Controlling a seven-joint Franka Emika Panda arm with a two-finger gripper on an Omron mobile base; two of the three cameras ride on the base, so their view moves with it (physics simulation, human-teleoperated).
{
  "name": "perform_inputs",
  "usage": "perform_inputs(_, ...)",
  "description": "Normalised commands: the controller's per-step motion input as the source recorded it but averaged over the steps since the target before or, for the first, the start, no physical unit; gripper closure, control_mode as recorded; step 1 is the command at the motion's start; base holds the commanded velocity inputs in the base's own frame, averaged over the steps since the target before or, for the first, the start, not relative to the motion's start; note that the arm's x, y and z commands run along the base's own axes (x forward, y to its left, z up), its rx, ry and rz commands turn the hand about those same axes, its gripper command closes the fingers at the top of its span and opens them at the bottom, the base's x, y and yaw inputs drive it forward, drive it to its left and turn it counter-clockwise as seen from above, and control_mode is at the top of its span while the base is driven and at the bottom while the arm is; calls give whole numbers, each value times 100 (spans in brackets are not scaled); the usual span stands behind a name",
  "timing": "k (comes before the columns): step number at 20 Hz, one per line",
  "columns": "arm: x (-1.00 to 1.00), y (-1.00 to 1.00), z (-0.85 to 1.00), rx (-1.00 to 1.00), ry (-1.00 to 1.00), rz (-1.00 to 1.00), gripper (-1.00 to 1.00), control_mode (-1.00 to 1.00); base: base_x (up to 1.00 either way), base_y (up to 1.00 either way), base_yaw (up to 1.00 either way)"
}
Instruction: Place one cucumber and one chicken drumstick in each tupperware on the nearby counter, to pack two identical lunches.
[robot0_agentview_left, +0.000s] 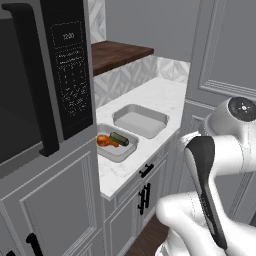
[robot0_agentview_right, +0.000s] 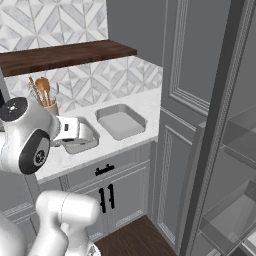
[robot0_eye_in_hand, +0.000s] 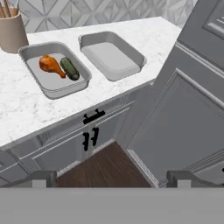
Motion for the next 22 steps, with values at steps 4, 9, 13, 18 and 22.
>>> perform_inputs(4, -3, 0, 0, 0, -1, 0, -100, -100, 0, 0, 0)
perform_inputs(9, -8, 1, 0, 0, 0, 0, -100, 100, -15, 1, 0)
perform_inputs(13, 0, 0, 0, 0, 0, 0, -100, 100, -100, 27, 2)
perform_inputs(18, 0, 0, 0, 0, 0, 0, -100, 100, -100, 16, 1)
perform_inputs(22, 0, 0, 0, 0, 0, 0, -100, 100, -98, -2, -13)
